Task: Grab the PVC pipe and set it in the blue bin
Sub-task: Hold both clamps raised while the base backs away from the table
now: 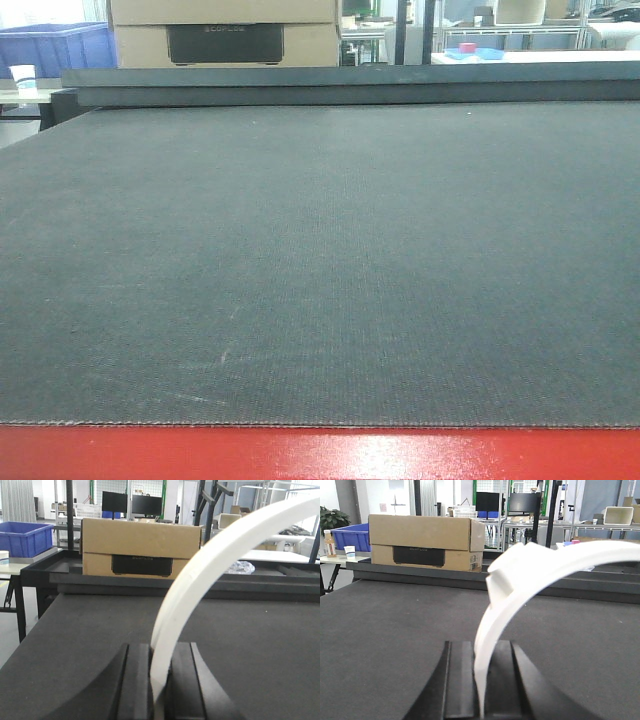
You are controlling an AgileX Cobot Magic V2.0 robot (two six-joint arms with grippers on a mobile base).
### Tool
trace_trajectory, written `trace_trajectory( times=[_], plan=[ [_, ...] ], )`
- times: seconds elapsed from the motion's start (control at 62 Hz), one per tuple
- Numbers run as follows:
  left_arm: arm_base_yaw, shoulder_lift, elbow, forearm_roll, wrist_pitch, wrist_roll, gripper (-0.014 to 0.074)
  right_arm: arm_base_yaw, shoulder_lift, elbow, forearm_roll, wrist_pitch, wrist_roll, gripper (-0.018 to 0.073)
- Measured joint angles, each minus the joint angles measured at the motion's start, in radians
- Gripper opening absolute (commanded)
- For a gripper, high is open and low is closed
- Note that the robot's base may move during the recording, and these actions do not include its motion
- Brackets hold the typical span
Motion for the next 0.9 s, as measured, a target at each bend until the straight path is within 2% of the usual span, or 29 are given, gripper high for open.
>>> trace_trajectory(
  times=[0.403,0.904],
  plan=[
    [0.000,-0.091,0.000,0.000,0.068,0.000,-0.0111,0.000,0.000,0.000,0.000,0.002,0.000,-0.0162],
    [0.000,-0.093,0.000,0.000,0.075,0.000,-0.0111,0.000,0.000,0.000,0.000,0.002,0.000,-0.0162]
  ],
)
